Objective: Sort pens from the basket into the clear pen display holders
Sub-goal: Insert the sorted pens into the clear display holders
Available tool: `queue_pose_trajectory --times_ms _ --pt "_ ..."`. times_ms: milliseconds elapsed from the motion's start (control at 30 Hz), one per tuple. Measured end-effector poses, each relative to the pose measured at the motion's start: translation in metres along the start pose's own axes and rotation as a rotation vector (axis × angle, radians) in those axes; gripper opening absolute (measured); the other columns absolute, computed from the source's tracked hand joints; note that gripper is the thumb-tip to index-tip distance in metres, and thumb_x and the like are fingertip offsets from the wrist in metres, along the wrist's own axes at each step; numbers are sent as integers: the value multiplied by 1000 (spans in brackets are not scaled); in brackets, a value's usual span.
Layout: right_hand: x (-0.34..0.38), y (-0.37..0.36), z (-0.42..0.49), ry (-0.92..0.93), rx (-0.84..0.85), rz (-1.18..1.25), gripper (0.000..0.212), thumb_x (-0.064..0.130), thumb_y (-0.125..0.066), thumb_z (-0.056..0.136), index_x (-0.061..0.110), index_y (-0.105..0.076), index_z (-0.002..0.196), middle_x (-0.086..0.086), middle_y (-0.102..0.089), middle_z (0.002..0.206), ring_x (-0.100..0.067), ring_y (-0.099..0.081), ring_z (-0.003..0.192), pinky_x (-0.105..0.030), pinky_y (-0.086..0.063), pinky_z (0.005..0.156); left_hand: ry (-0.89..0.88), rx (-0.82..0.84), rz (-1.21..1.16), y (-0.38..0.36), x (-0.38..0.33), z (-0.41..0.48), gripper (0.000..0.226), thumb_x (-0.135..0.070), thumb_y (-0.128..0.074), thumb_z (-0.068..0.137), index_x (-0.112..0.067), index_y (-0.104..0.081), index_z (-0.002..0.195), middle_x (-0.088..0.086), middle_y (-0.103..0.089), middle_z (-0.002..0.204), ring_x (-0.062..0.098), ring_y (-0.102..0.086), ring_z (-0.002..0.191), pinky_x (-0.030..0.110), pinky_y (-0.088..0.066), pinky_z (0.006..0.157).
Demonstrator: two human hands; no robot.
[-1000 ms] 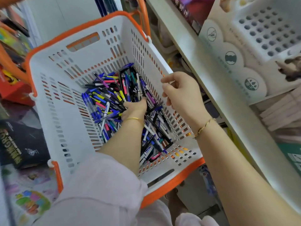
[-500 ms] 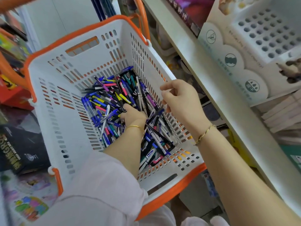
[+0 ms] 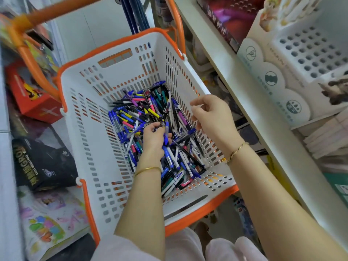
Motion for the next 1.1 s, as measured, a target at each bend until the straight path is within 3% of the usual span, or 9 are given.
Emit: queue_pose_trajectory --times_ms 200,400,567,633,733,800,933,1100 --pt "6 1 -2 1 11 -5 18 8 -48 94 15 -62 103 -1 -62 73 -12 -56 54 -21 -46 50 -47 82 -123 9 -15 -37 32 4 -36 97 -10 -48 122 17 -54 97 14 -49 54 21 -41 43" --pt "25 15 -7 38 -28 58 17 10 -50 94 13 -63 103 -6 -65 75 -12 -55 53 -19 -45 46 -276 217 -178 -4 -56 -83 28 5 -38 96 -17 -50 108 12 -51 90 15 -51 59 22 -41 46" --pt "51 59 -17 144 -167 175 19 3 -50 92 14 -63 99 -3 -61 69 -9 -52 47 -22 -42 44 -499 447 -189 -39 -107 -133 27 6 -41 95 -16 -51 107 11 -54 95 13 -53 60 22 -43 49" --pt "57 88 -26 261 -291 209 28 -3 -49 86 17 -64 99 0 -60 74 -12 -56 55 -26 -46 50 -578 550 -161 -63 -121 -152 27 6 -41 95 -17 -50 106 9 -52 91 14 -54 60 23 -43 49" --pt "65 134 -44 534 -457 50 46 -14 -49 76 15 -67 107 10 -61 99 -15 -61 90 -35 -53 74 -651 704 -97 -104 -132 -179 29 4 -43 94 -21 -51 106 11 -53 93 17 -54 62 25 -43 51" --pt "69 166 -56 673 -540 -102 50 -19 -48 69 7 -69 106 -2 -65 109 -15 -61 102 -30 -51 83 -665 790 -57 -133 -133 -198 29 3 -44 93 -21 -52 106 11 -56 98 18 -53 66 26 -44 54" --pt "65 233 -81 705 -621 -432 45 -11 -48 61 3 -70 98 -11 -69 98 -26 -64 87 -31 -50 76 -657 976 -19 -193 -123 -246 23 -1 -49 93 -16 -51 110 11 -57 96 16 -54 66 22 -44 52" --pt "50 291 -112 624 -708 -571 42 9 -34 65 1 -64 94 -14 -60 95 -30 -58 77 -39 -49 65 -639 1111 25 -240 -103 -296 22 0 -45 98 -9 -49 117 11 -59 86 18 -55 62 25 -45 49"
Point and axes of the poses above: each hand's wrist, its own z-axis towards the middle knuckle, its own y-axis out of the back of the hand, x = y × z, the point moved 1 cm from there along z, towards the middle knuckle
